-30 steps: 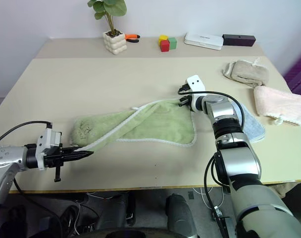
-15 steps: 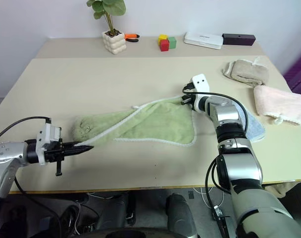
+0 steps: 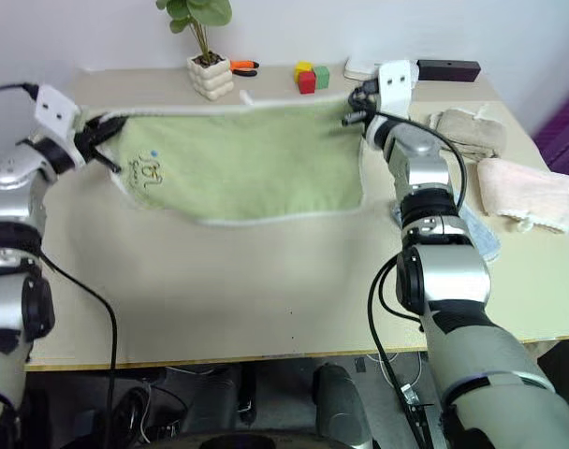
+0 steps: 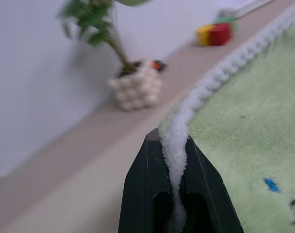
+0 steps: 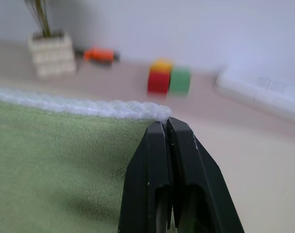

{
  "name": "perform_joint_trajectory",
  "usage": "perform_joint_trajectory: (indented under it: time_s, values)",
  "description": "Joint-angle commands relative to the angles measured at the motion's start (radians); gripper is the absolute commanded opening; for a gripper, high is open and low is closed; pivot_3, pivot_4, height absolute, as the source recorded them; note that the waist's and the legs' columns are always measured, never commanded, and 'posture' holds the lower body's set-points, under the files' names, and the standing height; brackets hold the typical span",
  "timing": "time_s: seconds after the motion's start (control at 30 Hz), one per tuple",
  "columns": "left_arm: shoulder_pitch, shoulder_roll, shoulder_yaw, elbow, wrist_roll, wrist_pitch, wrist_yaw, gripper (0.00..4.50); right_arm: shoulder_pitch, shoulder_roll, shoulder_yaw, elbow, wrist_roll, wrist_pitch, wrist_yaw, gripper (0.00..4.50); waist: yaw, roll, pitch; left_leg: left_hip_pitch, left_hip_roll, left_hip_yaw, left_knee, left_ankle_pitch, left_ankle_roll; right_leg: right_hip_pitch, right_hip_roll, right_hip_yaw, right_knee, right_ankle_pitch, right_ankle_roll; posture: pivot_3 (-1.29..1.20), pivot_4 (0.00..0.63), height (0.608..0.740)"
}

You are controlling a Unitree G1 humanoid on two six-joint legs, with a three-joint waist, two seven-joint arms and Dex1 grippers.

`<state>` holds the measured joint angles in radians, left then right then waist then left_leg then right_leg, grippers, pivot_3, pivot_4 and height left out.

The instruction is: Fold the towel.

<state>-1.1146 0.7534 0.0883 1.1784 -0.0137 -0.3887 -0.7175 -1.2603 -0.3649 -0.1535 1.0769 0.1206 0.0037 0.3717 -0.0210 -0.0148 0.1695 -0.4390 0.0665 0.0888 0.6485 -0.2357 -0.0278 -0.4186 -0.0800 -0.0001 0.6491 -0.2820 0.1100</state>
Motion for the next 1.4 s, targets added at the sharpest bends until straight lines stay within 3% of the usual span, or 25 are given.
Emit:
perform_joint_trajectory:
  time_s: [0.03, 0.1, 0.2, 0.33, 0.53, 0.8, 1.17, 1.27, 1.4]
  values:
    - [-0.126, 0.064, -0.003, 0.055, 0.052, -0.097, 0.053, 0.0, -0.072, -0.03, -0.038, -0.023, 0.013, -0.11, -0.014, 0.02, 0.0, 0.0, 0.0, -0.006, 0.0, 0.0, 0.001, 0.002, -0.004, -0.006, 0.0, 0.0, 0.001, 0.0, 0.0, 0.0, 0.15, 0.735]
    - [-0.153, 0.083, 0.019, 0.066, 0.033, -0.149, -0.003, 0.0, -0.052, -0.045, -0.048, -0.074, 0.037, -0.115, 0.04, 0.02, 0.0, 0.0, 0.0, -0.007, 0.0, 0.001, 0.0, 0.003, -0.005, -0.007, 0.0, 0.0, 0.001, 0.001, 0.001, 0.0, 0.15, 0.735]
    - [-0.104, 0.109, 0.053, 0.047, -0.039, -0.213, -0.248, 0.0, 0.118, -0.073, -0.043, -0.313, 0.105, -0.013, 0.176, 0.02, 0.003, 0.0, 0.0, -0.006, 0.0, 0.002, -0.002, 0.003, -0.005, -0.007, 0.0, -0.001, 0.001, 0.001, 0.001, 0.0, 0.15, 0.735]
    - [0.04, 0.113, 0.103, -0.008, -0.154, -0.243, -0.552, 0.0, 0.408, -0.107, -0.007, -0.751, 0.215, 0.226, 0.292, 0.02, 0.003, 0.001, 0.0, -0.005, 0.001, 0.003, -0.001, 0.003, -0.005, -0.006, -0.001, -0.002, 0.001, 0.0, 0.001, 0.0, 0.15, 0.735]
    - [0.35, 0.155, 0.139, -0.107, -0.255, -0.231, -0.846, 0.0, 0.758, -0.206, 0.071, -1.132, 0.25, 0.443, 0.384, 0.02, -0.002, 0.001, 0.001, -0.004, 0.002, 0.003, 0.002, 0.001, -0.001, -0.007, 0.0, -0.001, 0.005, 0.001, 0.0, 0.0, 0.15, 0.735]
    - [0.543, 0.228, 0.103, -0.211, -0.313, -0.217, -0.897, 0.0, 0.877, -0.391, 0.021, -1.291, 0.379, 0.658, 0.539, 0.02, 0.014, -0.001, 0.0, -0.004, 0.002, 0.001, 0.005, -0.001, 0.002, -0.006, -0.001, -0.001, 0.007, 0.001, -0.001, 0.0, 0.15, 0.735]
    - [0.835, 0.338, 0.027, -0.422, -0.523, -0.08, -0.897, 0.0, 1.046, -0.616, -0.043, -1.439, 0.536, 0.847, 0.697, 0.02, 0.009, -0.001, 0.0, -0.003, 0.002, 0.001, 0.005, -0.001, 0.002, -0.006, -0.001, -0.001, 0.007, 0.001, -0.001, 0.0, 0.15, 0.735]
    - [0.869, 0.347, 0.026, -0.464, -0.562, -0.045, -0.897, 0.0, 1.07, -0.645, -0.049, -1.447, 0.529, 0.833, 0.707, 0.02, 0.01, -0.002, -0.001, -0.004, 0.002, 0.001, 0.006, -0.001, 0.002, -0.006, -0.001, -0.001, 0.007, 0.001, -0.001, 0.0, 0.15, 0.735]
    - [0.788, 0.31, 0.048, -0.426, -0.543, -0.047, -0.897, 0.0, 1.045, -0.629, -0.018, -1.391, 0.488, 0.781, 0.695, 0.02, 0.015, -0.003, -0.001, -0.003, 0.002, 0.0, 0.007, -0.001, 0.002, -0.005, -0.001, -0.002, 0.007, 0.001, -0.002, 0.0, 0.15, 0.735]
